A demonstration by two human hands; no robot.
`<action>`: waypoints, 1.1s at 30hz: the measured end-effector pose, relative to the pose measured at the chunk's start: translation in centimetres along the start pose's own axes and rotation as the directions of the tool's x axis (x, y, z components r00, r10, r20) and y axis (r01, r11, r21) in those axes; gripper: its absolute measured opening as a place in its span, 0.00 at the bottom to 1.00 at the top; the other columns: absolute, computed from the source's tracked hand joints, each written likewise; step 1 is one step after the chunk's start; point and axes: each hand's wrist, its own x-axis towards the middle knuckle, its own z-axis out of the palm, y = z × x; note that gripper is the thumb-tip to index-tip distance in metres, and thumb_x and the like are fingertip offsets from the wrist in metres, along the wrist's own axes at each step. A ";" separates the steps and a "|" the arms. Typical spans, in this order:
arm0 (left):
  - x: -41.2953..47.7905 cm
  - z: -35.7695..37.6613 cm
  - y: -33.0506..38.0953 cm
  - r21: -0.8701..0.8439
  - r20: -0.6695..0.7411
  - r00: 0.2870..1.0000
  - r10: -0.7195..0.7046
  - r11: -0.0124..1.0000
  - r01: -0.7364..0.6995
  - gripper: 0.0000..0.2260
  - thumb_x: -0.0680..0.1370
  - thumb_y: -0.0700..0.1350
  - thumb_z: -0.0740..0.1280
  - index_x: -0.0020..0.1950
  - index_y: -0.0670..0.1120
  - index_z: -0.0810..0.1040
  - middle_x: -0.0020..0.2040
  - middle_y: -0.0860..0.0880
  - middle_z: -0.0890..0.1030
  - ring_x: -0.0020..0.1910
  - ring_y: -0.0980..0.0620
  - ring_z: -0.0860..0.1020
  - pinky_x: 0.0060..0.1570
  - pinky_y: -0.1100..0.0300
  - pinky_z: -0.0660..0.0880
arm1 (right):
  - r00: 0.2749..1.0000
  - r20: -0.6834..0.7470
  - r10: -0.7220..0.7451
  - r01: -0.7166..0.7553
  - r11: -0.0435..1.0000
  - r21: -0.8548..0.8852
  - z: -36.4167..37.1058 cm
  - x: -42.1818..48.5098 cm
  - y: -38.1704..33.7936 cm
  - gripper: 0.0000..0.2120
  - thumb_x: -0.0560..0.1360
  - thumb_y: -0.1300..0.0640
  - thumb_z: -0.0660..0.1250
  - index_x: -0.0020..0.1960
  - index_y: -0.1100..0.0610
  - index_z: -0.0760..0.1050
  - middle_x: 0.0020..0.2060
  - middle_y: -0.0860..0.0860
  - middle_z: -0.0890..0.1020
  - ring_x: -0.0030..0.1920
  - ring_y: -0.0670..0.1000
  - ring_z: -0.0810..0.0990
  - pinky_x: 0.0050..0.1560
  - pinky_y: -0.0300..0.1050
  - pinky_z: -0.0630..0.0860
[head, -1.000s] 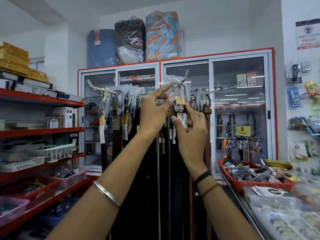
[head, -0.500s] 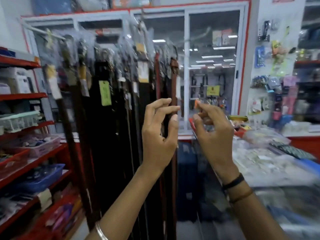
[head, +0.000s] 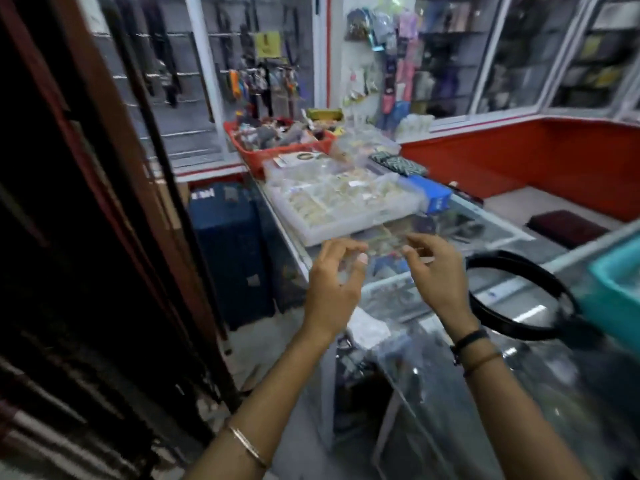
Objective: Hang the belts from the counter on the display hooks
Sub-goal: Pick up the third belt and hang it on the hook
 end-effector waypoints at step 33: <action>4.6 15.3 -6.0 0.476 0.306 0.829 -0.468 0.829 0.293 0.07 0.72 0.39 0.67 0.35 0.41 0.71 0.35 0.43 0.74 0.40 0.38 0.79 0.32 0.55 0.66 | 0.943 0.310 0.124 0.089 0.802 -0.591 -3.7 11.2 15.6 0.12 0.73 0.54 0.69 0.52 0.59 0.76 0.49 0.60 0.80 0.50 0.62 0.78 0.40 0.50 0.71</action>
